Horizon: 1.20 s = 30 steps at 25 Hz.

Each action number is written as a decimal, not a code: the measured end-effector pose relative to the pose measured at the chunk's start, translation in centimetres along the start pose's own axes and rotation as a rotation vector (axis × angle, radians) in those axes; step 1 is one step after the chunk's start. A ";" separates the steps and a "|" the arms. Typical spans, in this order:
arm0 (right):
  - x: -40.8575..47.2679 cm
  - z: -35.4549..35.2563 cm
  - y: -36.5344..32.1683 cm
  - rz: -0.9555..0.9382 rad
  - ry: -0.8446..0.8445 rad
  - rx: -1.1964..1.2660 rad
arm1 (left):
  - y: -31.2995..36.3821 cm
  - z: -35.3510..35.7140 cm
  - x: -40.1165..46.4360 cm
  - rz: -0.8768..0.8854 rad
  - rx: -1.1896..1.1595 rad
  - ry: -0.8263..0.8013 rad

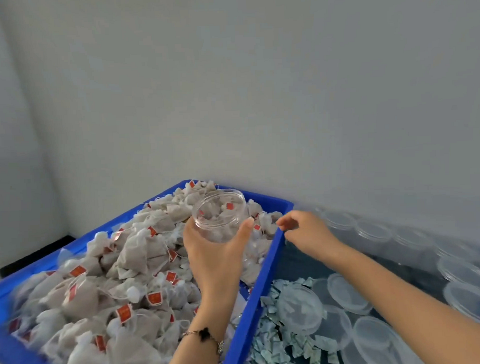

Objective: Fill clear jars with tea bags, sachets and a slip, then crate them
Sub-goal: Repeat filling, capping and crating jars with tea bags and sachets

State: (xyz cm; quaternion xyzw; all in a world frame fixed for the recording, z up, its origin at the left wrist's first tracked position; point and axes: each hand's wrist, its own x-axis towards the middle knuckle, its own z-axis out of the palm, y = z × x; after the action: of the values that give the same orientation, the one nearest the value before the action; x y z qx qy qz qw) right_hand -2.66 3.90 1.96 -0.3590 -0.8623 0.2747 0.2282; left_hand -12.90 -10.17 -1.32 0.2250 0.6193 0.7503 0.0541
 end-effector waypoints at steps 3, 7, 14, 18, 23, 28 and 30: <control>2.4 4.6 -0.7 -0.066 -0.099 -0.067 | -0.9 -0.7 1.1 0.034 0.221 0.069; 6.6 9.7 -1.5 -0.138 -0.185 -0.107 | -2.5 -1.2 2.4 0.105 0.366 0.070; 10.4 13.3 -0.9 -0.139 -0.278 -0.336 | -4.1 -2.3 4.6 0.114 0.648 0.073; 8.1 10.2 -2.4 -0.130 -0.209 -0.321 | -3.1 -3.1 5.2 -0.030 0.631 -0.112; 2.5 -0.3 -6.8 -0.284 0.056 -0.293 | 0.2 -5.3 3.2 0.060 0.676 -0.407; -6.7 -8.1 -10.4 -0.416 0.121 -0.199 | 3.6 -5.5 -3.1 0.151 0.484 -0.592; -10.3 -8.1 -10.0 -0.394 -0.076 -0.341 | 3.7 -5.4 -5.5 0.183 0.458 -0.693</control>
State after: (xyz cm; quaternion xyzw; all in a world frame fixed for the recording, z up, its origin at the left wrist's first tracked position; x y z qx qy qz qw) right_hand 3.74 -7.13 12.31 -0.2067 -0.9575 0.0888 0.1807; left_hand -9.43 -17.89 0.02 0.5242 0.6927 0.4751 0.1405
